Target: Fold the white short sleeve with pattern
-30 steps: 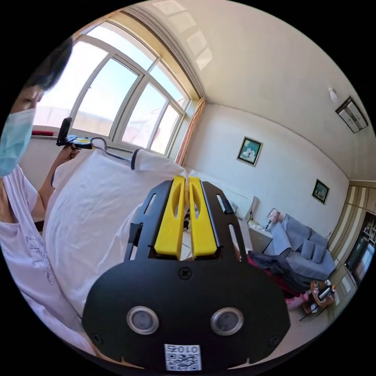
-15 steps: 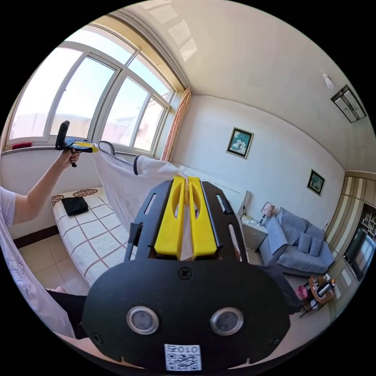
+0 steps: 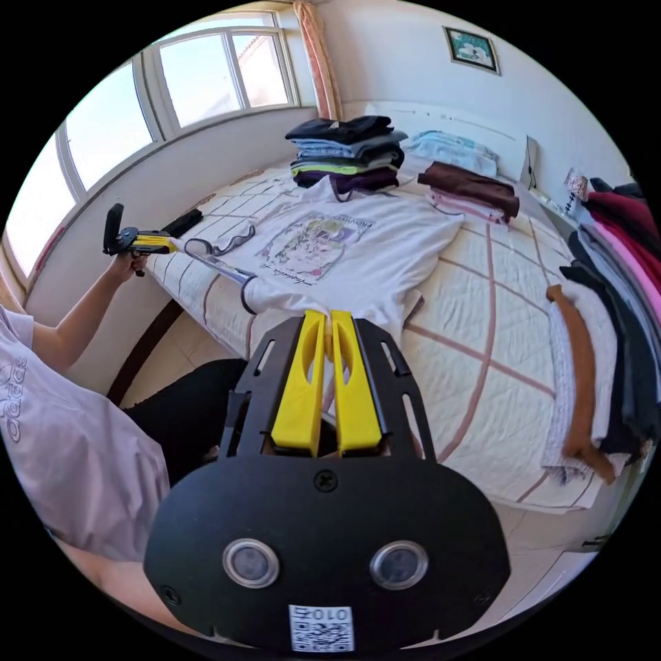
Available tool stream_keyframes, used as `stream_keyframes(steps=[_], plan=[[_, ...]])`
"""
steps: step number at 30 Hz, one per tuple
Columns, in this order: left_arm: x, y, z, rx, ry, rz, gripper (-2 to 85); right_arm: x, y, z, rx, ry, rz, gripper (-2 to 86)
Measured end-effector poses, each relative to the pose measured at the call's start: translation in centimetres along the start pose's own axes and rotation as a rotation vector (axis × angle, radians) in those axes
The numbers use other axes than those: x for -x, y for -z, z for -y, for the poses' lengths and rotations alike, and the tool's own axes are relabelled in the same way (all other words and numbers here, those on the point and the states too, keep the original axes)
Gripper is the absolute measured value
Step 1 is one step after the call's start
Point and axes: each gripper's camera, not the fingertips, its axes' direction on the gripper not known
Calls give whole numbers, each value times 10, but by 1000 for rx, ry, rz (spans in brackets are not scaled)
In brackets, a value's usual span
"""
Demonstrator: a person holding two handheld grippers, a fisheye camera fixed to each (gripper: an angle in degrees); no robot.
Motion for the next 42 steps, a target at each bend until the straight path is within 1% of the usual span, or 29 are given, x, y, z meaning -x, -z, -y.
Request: stream_keyframes(steps=[2, 5, 9, 12, 14, 15, 16, 18, 19, 20, 22, 23, 25, 28, 31, 33, 35, 37, 39, 42], plan=[[-7, -18, -18, 37, 31, 19, -1, -1, -22, -15, 49, -4, 5, 37], [-16, -25, -38, 22, 41, 25, -1, -11, -32, -32, 60, -31, 12, 38], [-26, -20, -49, 28, -34, 98, 1, -25, -25, -45, 29, -46, 20, 38], [-15, -18, -59, 45, -37, 134, 6, -30, -22, -48, 9, -25, 51, 37], [-2, -19, -67, 44, -17, 116, 12, -31, -31, -47, 41, -9, 52, 37], [8, -23, -72, 55, 3, 67, 19, -31, -35, -47, 56, -10, 46, 37], [19, -32, -77, 103, 25, 10, 27, -34, -44, -49, 88, -24, 26, 38], [28, -40, -88, 163, 41, -31, 41, -38, -56, -55, 128, -28, 36, 41], [31, -36, -95, 165, 49, -36, 47, -41, -62, -60, 164, -34, 68, 43], [32, -32, -99, 151, 58, -27, 50, -43, -66, -66, 206, -40, 110, 43], [40, -2, -109, 51, 111, 7, 58, -43, -65, -77, 232, -28, 154, 40], [44, 6, -108, 34, 129, 23, 60, -42, -58, -85, 210, -31, 157, 38], [55, 24, -92, 1, 153, 124, 64, -43, -45, -95, 144, -53, 175, 35], [60, 8, -62, 42, 63, 257, 67, -49, -24, -102, 43, -107, 223, 30], [76, -23, -52, 54, 34, 269, 59, -49, -8, -102, -29, -114, 243, 29], [95, -39, -53, 81, 42, 245, 46, -46, -1, -101, -31, -97, 219, 29], [119, -41, -57, 85, 79, 215, 27, -44, 6, -103, -22, -87, 184, 29], [166, -21, -74, -5, 192, 125, 9, -46, 11, -107, -34, -94, 179, 28], [209, 0, -94, -58, 291, 47, 4, -50, 13, -112, -48, -113, 187, 28], [281, 49, -146, -211, 494, -17, 0, -55, 12, -118, -49, -129, 199, 28]])
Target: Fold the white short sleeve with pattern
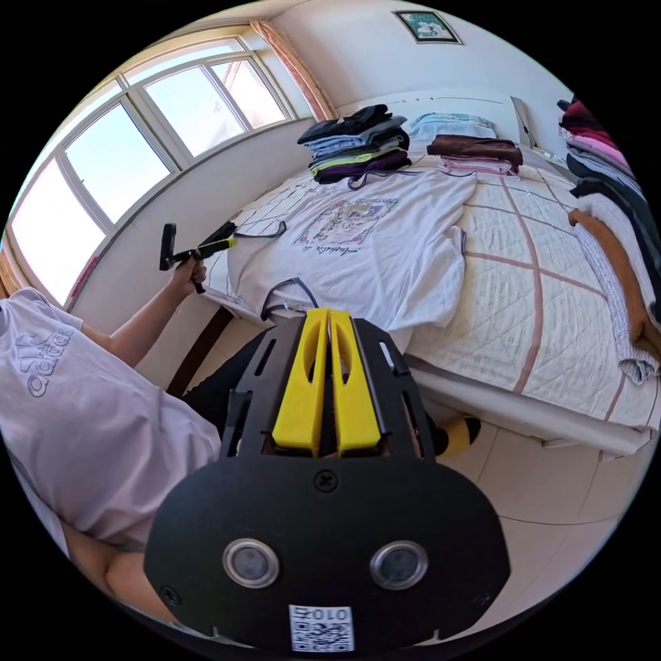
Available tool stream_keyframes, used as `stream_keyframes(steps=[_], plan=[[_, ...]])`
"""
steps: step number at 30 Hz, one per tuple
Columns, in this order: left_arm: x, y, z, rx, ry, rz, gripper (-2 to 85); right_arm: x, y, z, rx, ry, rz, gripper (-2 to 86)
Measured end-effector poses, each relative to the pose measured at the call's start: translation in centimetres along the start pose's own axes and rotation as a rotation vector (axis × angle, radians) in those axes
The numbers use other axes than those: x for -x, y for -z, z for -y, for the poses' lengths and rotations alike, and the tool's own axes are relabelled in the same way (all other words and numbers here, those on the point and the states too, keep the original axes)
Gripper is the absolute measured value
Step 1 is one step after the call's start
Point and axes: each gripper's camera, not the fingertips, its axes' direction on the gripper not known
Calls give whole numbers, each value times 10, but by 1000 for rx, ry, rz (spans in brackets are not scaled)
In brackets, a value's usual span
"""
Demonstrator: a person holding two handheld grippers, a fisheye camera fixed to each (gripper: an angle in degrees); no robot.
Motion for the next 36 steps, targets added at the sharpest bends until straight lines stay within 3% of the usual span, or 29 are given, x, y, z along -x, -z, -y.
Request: stream_keyframes(steps=[3, 6, 12, 14, 17, 19, 22, 27, 36], plan=[[91, 39, -21, -77, 291, -102, -1, 2, -4, -3, 24, 8, -18, 28], [160, 30, -58, -41, 579, -289, -1, 5, -8, -5, 41, 20, -26, 27], [171, 20, -105, -185, 785, -402, -1, 13, -9, -8, 55, 39, -28, 25], [150, 30, -91, -201, 716, -310, -1, 16, -4, -11, 63, 48, -45, 24], [71, 37, -33, -100, 367, -90, -1, 15, 2, -16, 61, 40, -61, 25], [-21, 18, -2, -1, -15, 16, 0, 13, 4, -19, 52, 28, -50, 25], [-101, -29, -13, 90, -261, 96, 6, 12, 3, -21, 35, 15, -19, 26], [-126, -96, -60, 236, -301, 192, 32, 26, -8, -6, 55, 69, 37, 28], [-138, -78, -186, 207, -359, 480, 55, 87, -100, 119, 166, 316, 112, 77]])
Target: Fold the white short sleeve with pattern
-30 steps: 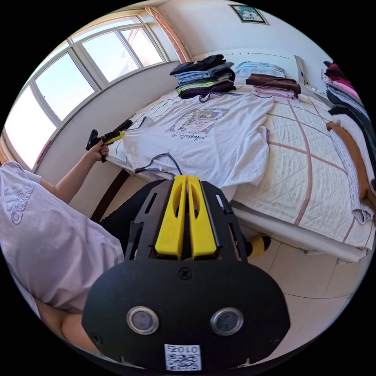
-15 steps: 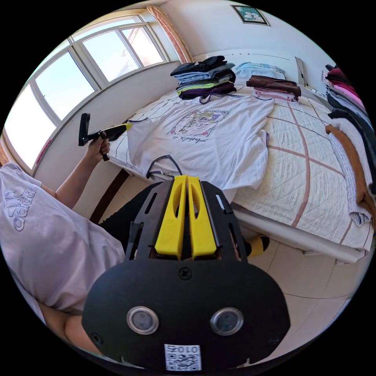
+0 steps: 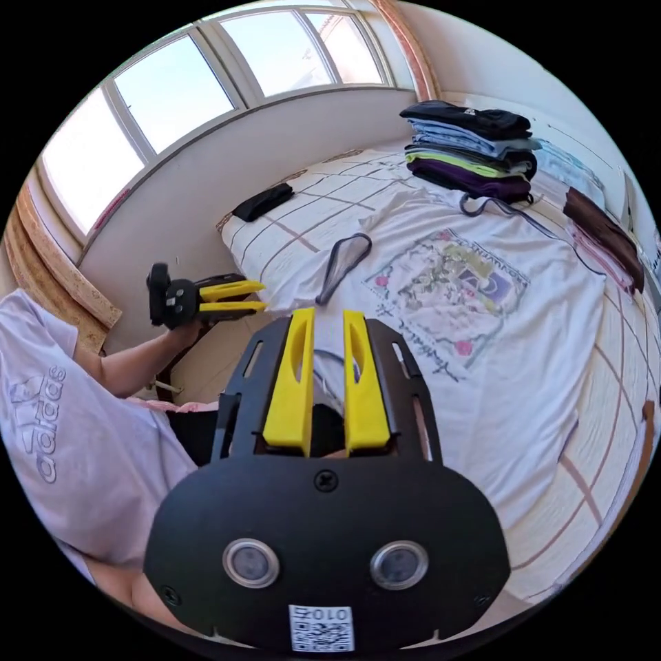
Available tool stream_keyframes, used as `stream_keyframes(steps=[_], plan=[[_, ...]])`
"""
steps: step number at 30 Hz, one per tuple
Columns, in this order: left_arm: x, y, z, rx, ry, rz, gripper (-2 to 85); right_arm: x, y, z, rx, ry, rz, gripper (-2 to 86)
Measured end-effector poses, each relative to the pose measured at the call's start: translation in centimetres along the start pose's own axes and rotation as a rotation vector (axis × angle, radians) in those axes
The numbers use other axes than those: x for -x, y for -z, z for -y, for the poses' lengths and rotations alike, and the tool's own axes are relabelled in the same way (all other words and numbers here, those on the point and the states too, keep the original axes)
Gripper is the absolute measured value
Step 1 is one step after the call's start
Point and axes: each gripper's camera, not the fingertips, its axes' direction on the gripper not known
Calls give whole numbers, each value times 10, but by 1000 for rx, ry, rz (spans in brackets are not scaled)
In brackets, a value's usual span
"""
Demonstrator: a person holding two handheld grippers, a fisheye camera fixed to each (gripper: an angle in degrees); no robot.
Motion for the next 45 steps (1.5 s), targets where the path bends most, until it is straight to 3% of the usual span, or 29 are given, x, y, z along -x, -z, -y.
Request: stream_keyframes(steps=[9, 12, 16, 21, 24, 27, 29, 31, 36, 41, 45], plan=[[-38, -34, -19, 31, -60, -2, 23, -49, -98, 147, 56, -174, 99, 110], [-50, -42, -18, 42, -92, -48, 5, -56, -141, 163, 242, -159, 90, 80], [-41, -53, -34, 116, -8, -82, -1, -45, -116, 173, 168, -102, 33, 40], [-27, -63, -61, 152, 107, -129, -2, -46, -137, 179, 306, -30, -108, 42], [-35, -47, -60, 102, 114, -83, -1, -58, -123, 166, 240, -100, -28, 56], [-48, -26, -56, 46, 100, -49, 3, -62, -56, 127, 2, -163, 65, 70], [-55, -18, -54, 15, 84, -64, 8, -61, 7, 62, -214, -226, -33, 75], [-61, -18, -48, -6, 64, -101, 22, -66, 43, 8, -298, -308, -179, 80], [-72, -46, -18, 16, 29, -182, 48, -86, 106, -119, -248, -596, -455, 106], [-87, -63, 0, 62, 71, -156, 65, -105, 121, -232, -325, -863, -276, 110], [-83, -40, -2, 28, 162, -182, 72, -115, 110, -246, -386, -904, -128, 105]])
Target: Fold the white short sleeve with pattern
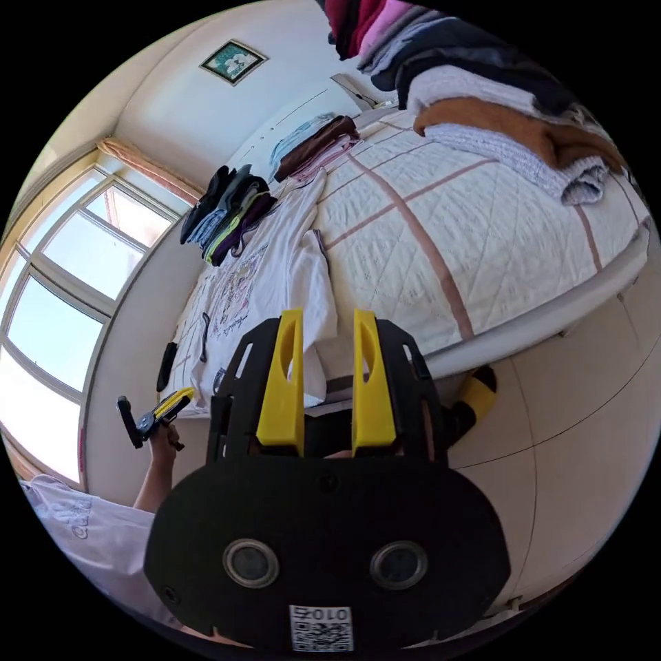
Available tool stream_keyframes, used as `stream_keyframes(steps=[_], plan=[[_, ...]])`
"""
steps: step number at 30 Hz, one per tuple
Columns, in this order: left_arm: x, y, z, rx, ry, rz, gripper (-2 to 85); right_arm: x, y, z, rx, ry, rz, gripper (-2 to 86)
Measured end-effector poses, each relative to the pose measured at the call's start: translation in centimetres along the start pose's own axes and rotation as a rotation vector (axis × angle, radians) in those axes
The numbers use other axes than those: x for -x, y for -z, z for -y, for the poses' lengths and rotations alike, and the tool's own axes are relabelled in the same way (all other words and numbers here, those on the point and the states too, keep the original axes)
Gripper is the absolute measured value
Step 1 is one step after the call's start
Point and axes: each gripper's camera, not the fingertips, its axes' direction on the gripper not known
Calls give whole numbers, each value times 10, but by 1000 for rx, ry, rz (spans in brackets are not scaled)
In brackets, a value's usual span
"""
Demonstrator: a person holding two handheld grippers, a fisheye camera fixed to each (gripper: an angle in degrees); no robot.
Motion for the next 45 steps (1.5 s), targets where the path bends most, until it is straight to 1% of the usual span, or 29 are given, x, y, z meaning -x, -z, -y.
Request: stream_keyframes(steps=[3, 6, 7, 8, 9, 10, 11, 12, 13, 14, 15, 16, 17, 19, 21, 23, 26, 27, 28, 29, 31, 32, 33, 34, 35, 36, 38, 40, 45], plan=[[-8, 25, -2, -37, -25, 39, 72, -6, -29, 7, 71, -78, 42, 91], [-10, 43, -6, -45, -33, 54, 67, -9, -25, 6, 1, -213, 52, 53], [-8, 48, -8, -46, -26, 50, 64, -8, -19, 5, -37, -261, 107, 39], [-8, 49, -10, -44, -23, 47, 62, -2, -16, 6, -61, -269, 184, 37], [-6, 52, -12, -42, -15, 41, 59, 4, -16, 9, -60, -252, 207, 36], [-6, 54, -13, -47, -11, 31, 55, 25, -13, 14, -49, -200, 175, 34], [-6, 55, -13, -51, -10, 26, 54, 62, -8, 16, -80, -73, 65, 33], [-6, 55, -11, -54, -7, 15, 52, 85, -7, 16, -94, 23, 8, 33], [-8, 55, -6, -55, -14, 2, 52, 136, -14, 12, -92, 249, -83, 33], [-9, 55, -3, -57, -19, -2, 52, 184, -32, 2, -47, 477, -136, 33], [-12, 55, 4, -62, -32, -10, 54, 204, -45, -5, -6, 573, -159, 34], [-15, 55, 12, -69, -47, -20, 56, 229, -75, -18, 97, 691, -232, 36], [-17, 56, 16, -72, -52, -25, 57, 237, -102, -28, 186, 742, -302, 44], [-19, 59, 28, -84, -65, -50, 62, 227, -125, -34, 258, 712, -332, 53], [-18, 62, 33, -78, -78, -52, 66, 216, -126, -35, 297, 668, -286, 55], [-15, 62, 31, -66, -91, -30, 68, 208, -105, -37, 225, 624, -235, 49], [1, 50, 24, -15, -77, -9, 72, 202, -87, -40, 87, 608, -279, 47], [8, 44, 22, 9, -68, -5, 74, 201, -87, -40, 74, 611, -286, 46], [15, 36, 22, 30, -71, -5, 76, 200, -94, -40, 89, 641, -281, 45], [18, 30, 21, 43, -78, -8, 78, 197, -109, -39, 167, 686, -278, 45], [31, 8, 22, 133, -92, -35, 83, 185, -133, -32, 333, 664, -316, 42], [35, 9, 21, 129, -100, -40, 85, 180, -126, -28, 326, 640, -275, 40], [39, 20, 19, 82, -120, -24, 88, 178, -117, -27, 283, 631, -246, 42], [43, 33, 14, 30, -134, 27, 91, 172, -98, -27, 186, 602, -202, 44], [45, 38, 10, 9, -136, 54, 92, 164, -85, -27, 134, 559, -201, 65], [52, 42, 5, 1, -130, 71, 96, 159, -83, -26, 141, 535, -211, 76], [71, 37, 2, 58, -78, -3, 104, 137, -96, -28, 281, 458, -202, 106], [99, 30, 1, 59, 28, -148, 115, 127, -110, -33, 350, 425, -172, 115], [133, 22, 18, 64, 121, -269, 132, 125, -141, -28, 425, 387, -130, 128]])
